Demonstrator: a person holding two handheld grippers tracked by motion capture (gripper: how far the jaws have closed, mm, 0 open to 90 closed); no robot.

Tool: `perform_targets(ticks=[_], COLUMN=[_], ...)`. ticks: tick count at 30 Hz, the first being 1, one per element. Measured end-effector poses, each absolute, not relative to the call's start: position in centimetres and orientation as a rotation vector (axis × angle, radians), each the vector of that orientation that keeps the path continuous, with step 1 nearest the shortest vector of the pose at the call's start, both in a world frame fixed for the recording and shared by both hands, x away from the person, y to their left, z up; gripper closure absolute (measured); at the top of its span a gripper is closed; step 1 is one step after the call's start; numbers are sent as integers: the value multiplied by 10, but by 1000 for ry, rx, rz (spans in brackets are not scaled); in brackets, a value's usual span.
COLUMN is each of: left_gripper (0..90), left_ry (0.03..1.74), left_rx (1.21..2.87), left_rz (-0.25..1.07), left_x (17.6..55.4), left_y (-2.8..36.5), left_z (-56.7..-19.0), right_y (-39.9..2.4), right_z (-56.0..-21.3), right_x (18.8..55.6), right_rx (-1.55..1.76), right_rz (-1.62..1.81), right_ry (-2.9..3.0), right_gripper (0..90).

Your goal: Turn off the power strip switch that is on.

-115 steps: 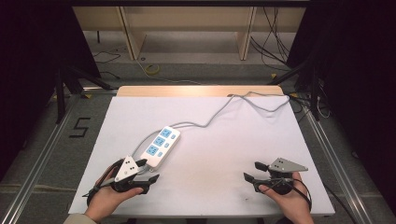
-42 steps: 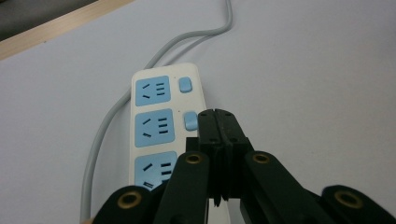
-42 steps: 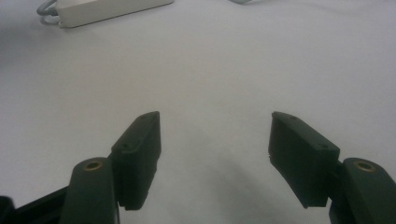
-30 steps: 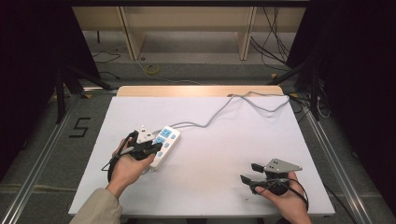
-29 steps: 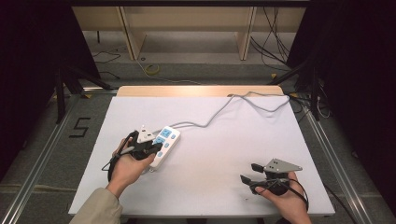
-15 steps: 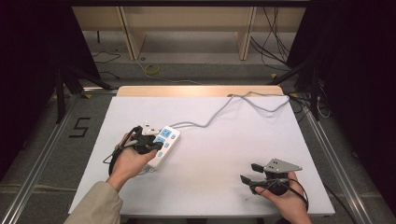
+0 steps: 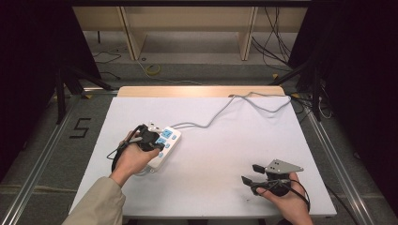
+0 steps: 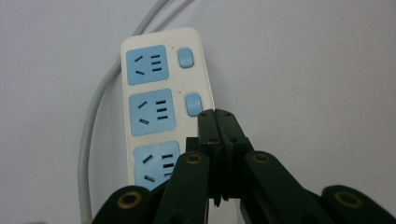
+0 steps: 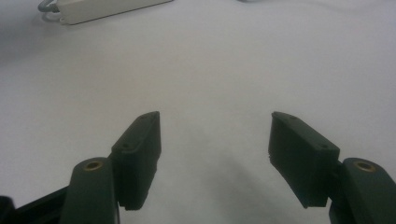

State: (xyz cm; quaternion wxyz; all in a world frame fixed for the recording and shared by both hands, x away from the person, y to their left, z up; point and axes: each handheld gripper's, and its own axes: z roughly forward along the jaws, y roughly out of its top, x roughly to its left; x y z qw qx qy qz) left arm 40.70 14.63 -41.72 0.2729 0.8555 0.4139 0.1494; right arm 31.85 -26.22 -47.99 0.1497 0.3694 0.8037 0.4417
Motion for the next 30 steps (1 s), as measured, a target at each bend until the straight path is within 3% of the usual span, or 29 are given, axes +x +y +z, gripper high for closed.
perform_targets(ticks=[30], left_gripper=[893], left_ry=[1172], left_rx=[2426], left_rz=[323], left_x=[422], left_y=[139], left_z=[-428], right_y=[-262], right_z=[-480], right_x=[318], right_rx=[1054], right_rz=[1269], right_ry=[2318], right_gripper=[355])
